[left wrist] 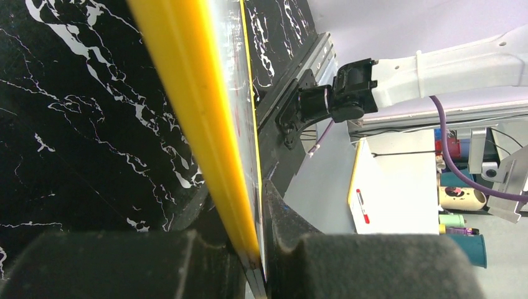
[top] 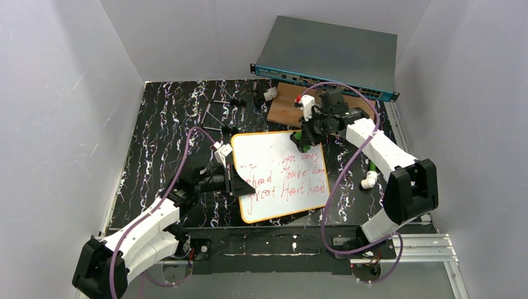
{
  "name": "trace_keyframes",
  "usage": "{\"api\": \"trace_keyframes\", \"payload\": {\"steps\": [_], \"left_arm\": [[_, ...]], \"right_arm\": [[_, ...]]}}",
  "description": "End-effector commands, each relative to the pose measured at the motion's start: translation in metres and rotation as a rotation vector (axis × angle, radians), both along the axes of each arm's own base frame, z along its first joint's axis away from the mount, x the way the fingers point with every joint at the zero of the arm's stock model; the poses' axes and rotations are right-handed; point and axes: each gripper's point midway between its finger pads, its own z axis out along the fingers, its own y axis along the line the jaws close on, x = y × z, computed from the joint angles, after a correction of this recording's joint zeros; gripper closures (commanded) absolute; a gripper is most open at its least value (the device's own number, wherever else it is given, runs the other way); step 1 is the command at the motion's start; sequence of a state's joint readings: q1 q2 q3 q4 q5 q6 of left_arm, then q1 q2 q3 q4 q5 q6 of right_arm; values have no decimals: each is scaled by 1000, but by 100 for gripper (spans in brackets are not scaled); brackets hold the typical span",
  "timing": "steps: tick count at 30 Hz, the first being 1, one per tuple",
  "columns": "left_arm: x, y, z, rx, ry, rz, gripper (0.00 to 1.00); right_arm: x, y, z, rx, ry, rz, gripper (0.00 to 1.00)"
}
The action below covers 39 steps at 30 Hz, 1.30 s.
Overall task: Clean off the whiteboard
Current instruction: Erase the whiteboard at the center of the board.
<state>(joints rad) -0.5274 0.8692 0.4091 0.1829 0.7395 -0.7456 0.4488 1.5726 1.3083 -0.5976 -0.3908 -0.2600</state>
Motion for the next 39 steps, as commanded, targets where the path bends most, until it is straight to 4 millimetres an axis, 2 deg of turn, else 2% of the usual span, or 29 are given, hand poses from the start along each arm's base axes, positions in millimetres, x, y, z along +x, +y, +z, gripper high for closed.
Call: {"api": "trace_keyframes", "payload": {"steps": [1,4,8,16,19,26,30,32,34,39], "left_arm": [[-15,-12,73,-177,-400,-192,100],[-15,-12,72,-177,-397,-193,100],[-16,-12,73,-178,-401,-193,100],[-15,-12,73,-181,-403,-192,100],[-15,-13,75,-184,-406,-192,100],[-13,-14,76,-190,-407,-191,100],[-11,-16,75,-191,-401,-193,100],[-12,-16,75,-191,-402,-194,100],[-12,-15,75,-192,-400,-190,100],[-14,-14,76,-195,-405,-189,100]], "right_arm": [[29,-51,-22,-90,-18,-169,99],[36,-67,-27,-113,-18,-219,99],[40,-79,-35,-134,-10,-253,99],[32,-84,-50,-159,18,-256,99],[20,-74,-50,-109,56,-203,99],[-26,-19,-20,121,147,47,99],[-32,-11,-1,180,139,89,99],[-30,-14,-1,167,120,72,99],[-20,-23,-6,123,78,21,99],[14,-65,-26,14,34,-180,99]]}}
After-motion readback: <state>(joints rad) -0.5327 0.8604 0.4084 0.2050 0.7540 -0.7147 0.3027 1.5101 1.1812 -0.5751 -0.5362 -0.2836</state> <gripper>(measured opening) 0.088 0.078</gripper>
